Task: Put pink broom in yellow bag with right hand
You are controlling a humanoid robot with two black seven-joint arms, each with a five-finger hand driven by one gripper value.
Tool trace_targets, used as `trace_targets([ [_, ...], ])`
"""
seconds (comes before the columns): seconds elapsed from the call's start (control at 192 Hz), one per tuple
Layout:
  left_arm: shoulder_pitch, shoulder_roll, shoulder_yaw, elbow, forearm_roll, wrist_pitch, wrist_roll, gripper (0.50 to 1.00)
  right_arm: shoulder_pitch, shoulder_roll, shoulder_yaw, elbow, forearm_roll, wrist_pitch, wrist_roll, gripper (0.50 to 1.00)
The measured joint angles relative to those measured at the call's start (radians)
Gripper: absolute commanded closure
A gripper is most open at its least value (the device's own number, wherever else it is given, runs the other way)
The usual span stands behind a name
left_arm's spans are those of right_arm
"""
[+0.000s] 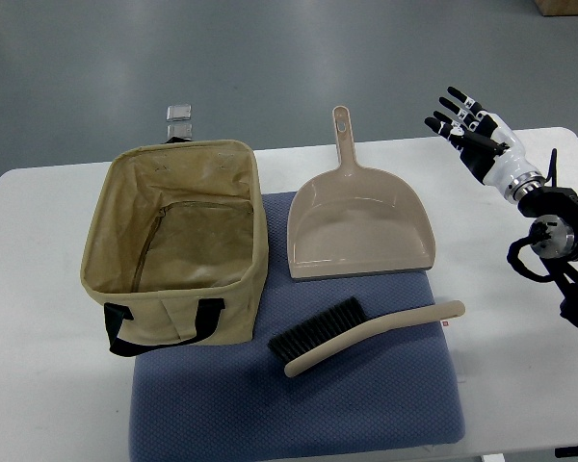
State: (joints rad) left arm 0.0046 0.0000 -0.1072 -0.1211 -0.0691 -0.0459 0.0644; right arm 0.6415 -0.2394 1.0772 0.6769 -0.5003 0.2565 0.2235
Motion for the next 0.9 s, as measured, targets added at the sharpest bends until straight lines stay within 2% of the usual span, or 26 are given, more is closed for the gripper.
trace_targets([
  [0.682, 0.0, 0.0, 0.0, 0.0, 0.0, 0.0, 0.0, 0.5, 0.009, -0.031, -0.056, 0.015, -0.012, 0.099, 0.004, 0.57],
  [0.9, 0.0, 0.0, 0.0, 0.0, 0.0, 0.0, 0.0, 0.5, 0.027, -0.112, -0.203, 0.092, -0.013, 0.117, 0.084, 0.572],
])
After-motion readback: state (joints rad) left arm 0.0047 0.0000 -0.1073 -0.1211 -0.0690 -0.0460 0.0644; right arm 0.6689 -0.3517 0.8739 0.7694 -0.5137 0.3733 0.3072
